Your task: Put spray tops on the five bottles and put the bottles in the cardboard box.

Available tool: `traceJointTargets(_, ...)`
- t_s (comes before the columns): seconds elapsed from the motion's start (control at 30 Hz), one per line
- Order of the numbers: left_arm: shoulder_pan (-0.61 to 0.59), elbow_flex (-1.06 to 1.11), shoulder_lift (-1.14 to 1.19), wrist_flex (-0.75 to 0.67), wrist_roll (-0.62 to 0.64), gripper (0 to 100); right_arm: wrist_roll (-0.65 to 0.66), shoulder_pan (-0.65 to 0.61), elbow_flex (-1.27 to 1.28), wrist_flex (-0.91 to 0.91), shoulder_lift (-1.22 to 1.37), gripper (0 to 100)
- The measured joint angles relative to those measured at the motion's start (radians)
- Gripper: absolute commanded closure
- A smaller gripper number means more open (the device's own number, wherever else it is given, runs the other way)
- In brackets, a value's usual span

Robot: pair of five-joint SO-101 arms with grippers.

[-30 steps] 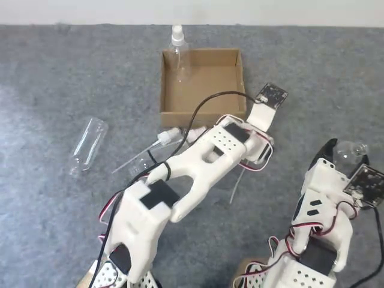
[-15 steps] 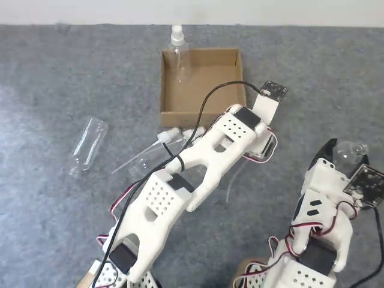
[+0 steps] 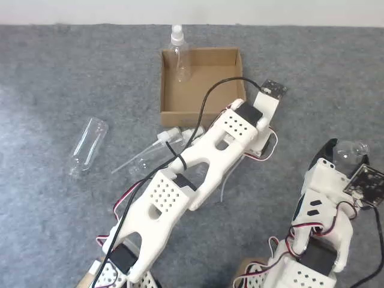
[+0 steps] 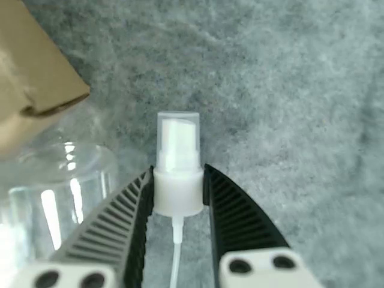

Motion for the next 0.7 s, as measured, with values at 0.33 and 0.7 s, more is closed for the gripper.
traceJointTargets(0.33,-0.005,-0.173,0.0,0.181,0.0,99,0.0,0.0,0.0,0.0,0.0,87.4)
traceJointTargets(0.7,-0.04,-0.244,0.0,0.226,0.0,99,0.0,0.0,0.0,0.0,0.0,87.4)
